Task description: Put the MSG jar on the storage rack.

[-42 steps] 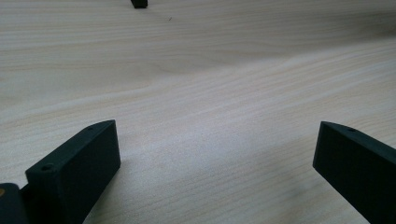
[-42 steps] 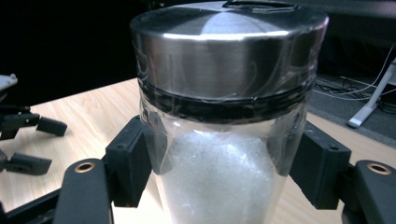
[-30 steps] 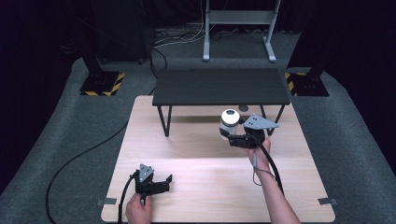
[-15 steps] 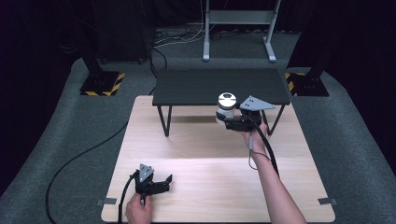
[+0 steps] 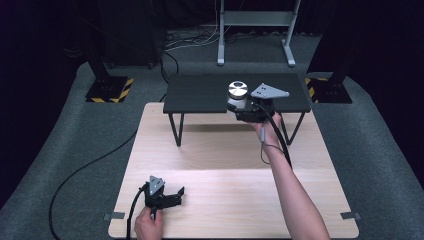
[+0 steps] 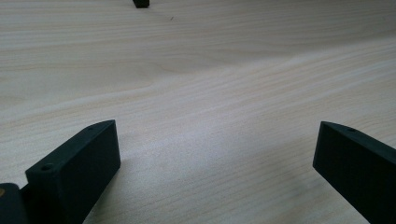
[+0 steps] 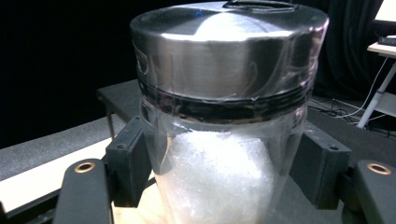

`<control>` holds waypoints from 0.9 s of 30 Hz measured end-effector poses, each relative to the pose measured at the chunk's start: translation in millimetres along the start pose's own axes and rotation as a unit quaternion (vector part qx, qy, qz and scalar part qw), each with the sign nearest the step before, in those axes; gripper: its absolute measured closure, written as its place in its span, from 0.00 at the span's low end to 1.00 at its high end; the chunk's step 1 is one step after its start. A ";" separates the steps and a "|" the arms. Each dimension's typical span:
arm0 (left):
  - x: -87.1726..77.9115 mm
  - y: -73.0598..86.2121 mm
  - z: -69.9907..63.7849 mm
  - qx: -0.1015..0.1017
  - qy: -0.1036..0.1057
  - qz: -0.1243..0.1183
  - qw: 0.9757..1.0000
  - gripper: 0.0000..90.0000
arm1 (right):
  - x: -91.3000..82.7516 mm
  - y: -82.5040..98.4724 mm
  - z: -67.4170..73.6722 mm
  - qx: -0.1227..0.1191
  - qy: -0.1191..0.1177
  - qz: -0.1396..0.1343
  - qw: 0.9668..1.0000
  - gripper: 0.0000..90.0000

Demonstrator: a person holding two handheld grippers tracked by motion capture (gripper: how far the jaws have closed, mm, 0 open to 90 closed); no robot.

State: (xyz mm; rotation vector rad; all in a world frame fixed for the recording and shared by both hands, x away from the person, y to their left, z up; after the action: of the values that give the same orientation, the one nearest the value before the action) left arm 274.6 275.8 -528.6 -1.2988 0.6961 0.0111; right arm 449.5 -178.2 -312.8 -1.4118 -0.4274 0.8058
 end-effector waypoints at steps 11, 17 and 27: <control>0.2 0.0 -0.8 0.000 -0.002 0.000 1.000 0.01 | 38.4 -23.7 -6.2 0.004 0.005 0.027 1.000 0.33; 0.0 -0.5 -0.8 0.000 -0.002 0.002 1.000 0.00 | 57.2 -23.4 -10.0 0.014 0.012 0.040 0.999 0.33; 0.4 -0.8 -1.7 0.003 -0.004 0.002 1.000 0.01 | 66.2 -18.7 -20.0 0.043 0.009 0.042 0.998 0.33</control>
State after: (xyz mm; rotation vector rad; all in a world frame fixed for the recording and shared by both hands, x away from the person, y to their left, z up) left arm 274.5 274.0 -528.2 -1.2914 0.6923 0.0183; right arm 512.6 -144.2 -310.4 -1.3635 -0.3181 0.8691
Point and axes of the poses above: each handheld gripper's, and its own axes: x roughly forward along the jaws, y roughly out of its underside, z roughly to its left, the point moved 4 cm from there along x, roughly forward along the jaws, and after that the axes turned 13 degrees about x, right-handed, at the moved point
